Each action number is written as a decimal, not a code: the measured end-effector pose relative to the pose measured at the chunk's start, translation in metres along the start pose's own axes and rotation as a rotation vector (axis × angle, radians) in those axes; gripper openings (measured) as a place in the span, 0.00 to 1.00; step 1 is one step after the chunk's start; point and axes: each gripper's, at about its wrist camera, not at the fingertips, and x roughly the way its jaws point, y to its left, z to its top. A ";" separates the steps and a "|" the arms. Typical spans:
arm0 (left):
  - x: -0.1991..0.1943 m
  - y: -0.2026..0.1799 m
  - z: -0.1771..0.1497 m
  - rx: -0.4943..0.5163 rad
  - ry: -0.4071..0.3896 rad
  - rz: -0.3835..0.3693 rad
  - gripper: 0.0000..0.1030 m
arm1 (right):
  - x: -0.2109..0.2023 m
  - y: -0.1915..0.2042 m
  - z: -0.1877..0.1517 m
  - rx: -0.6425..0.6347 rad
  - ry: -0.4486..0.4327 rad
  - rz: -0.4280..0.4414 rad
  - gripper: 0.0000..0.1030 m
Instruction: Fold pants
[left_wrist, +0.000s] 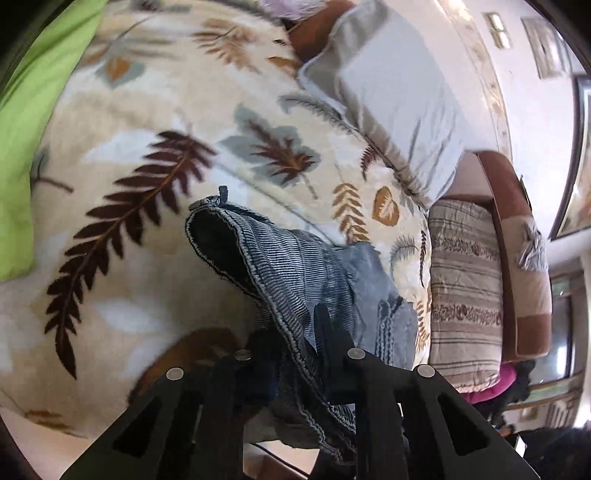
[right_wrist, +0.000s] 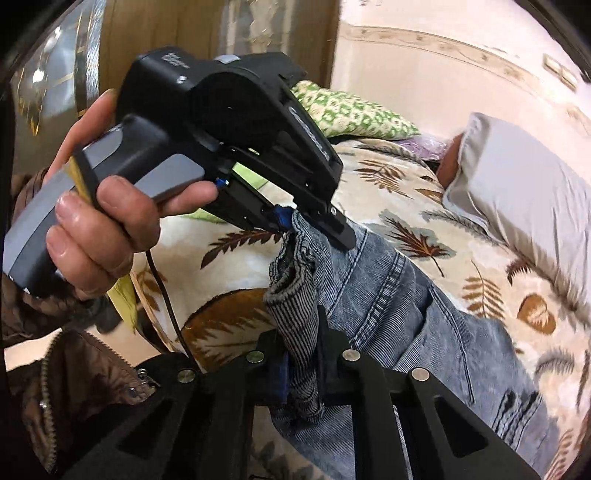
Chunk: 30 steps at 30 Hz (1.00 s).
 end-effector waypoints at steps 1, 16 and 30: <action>0.001 -0.011 -0.001 0.018 -0.004 0.006 0.15 | -0.007 -0.006 -0.003 0.019 -0.009 0.006 0.09; 0.052 -0.194 -0.051 0.360 0.126 0.099 0.15 | -0.088 -0.112 -0.082 0.473 -0.085 0.113 0.09; 0.210 -0.254 -0.081 0.506 0.387 0.383 0.21 | -0.070 -0.191 -0.191 0.961 0.009 0.251 0.14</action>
